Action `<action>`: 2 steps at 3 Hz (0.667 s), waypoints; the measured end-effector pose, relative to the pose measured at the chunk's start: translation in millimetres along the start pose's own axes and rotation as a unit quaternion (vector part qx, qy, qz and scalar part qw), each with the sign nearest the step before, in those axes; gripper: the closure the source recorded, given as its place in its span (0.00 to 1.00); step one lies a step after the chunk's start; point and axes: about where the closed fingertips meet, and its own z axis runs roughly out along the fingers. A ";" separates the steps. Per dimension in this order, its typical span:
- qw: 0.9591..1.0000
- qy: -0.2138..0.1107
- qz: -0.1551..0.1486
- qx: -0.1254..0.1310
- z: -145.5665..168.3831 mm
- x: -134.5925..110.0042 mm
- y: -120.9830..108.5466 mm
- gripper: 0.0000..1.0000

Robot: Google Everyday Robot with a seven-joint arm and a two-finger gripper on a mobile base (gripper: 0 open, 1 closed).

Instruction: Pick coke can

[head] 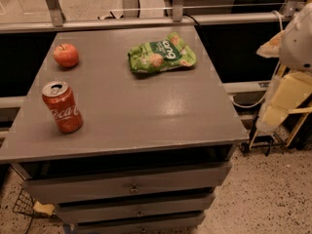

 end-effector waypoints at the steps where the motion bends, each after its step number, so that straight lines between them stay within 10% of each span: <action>1: 0.996 -0.086 -0.025 -0.024 27.9 -44.6 -0.1 0.00; 2: 0.981 -0.176 -0.061 -0.061 57.3 -101.8 4.6 0.00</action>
Offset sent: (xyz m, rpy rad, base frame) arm 0.0490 0.1835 -0.0357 0.5436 0.0070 0.4001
